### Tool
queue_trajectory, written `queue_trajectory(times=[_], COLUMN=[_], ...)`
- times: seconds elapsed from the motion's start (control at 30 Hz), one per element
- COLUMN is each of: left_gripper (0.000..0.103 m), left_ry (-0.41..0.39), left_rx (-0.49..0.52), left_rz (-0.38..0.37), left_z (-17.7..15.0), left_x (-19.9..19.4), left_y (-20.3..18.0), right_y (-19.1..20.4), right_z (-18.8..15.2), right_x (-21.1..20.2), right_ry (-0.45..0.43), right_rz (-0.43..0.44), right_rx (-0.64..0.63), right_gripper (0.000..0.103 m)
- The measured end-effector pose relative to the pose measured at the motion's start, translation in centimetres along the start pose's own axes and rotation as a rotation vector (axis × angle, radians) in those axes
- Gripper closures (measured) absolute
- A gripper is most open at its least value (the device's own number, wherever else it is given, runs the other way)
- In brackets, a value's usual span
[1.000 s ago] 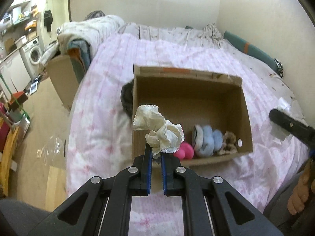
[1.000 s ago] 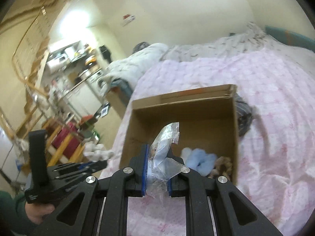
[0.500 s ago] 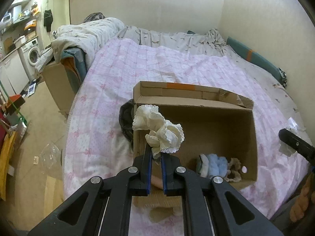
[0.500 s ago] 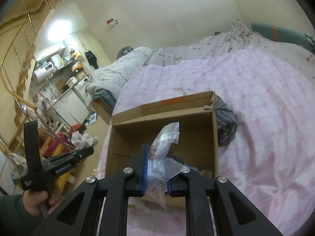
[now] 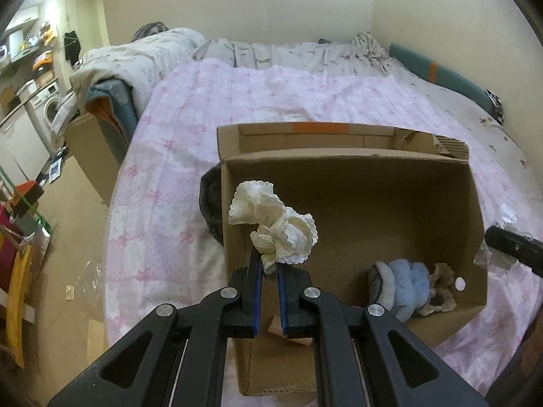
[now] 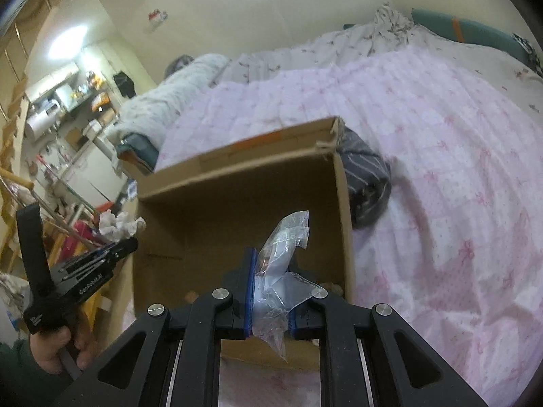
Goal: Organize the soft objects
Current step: 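Lift the scrunchie and packet and carry both over the box, then open the left gripper to drop the scrunchie while the right releases the packet inside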
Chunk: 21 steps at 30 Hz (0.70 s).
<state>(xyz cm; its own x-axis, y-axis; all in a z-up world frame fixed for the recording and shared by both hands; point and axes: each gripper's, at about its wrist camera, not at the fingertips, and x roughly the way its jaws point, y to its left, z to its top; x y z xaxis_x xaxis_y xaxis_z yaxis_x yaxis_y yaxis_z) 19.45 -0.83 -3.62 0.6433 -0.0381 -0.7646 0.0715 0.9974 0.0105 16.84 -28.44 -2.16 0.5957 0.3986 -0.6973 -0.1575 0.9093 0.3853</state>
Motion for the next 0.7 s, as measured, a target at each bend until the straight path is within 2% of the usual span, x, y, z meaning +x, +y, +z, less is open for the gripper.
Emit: queue_trajectory(times=[0.3, 0.7], left_gripper=[0.095, 0.095], left_ry=[0.020, 0.055], left_rx=[-0.064, -0.056], left_rz=[-0.038, -0.057], left_z=[-0.1, -0.6], left_x=[0.8, 1.5], left_y=[0.9, 0.0], right_y=[1.5, 1.7], right_z=[-0.7, -1.5], right_x=[1.8, 3.2], right_ry=[0.053, 0.125], right_rz=[-0.029, -0.067], right_rx=[-0.086, -0.109], right_gripper=[0.086, 0.086])
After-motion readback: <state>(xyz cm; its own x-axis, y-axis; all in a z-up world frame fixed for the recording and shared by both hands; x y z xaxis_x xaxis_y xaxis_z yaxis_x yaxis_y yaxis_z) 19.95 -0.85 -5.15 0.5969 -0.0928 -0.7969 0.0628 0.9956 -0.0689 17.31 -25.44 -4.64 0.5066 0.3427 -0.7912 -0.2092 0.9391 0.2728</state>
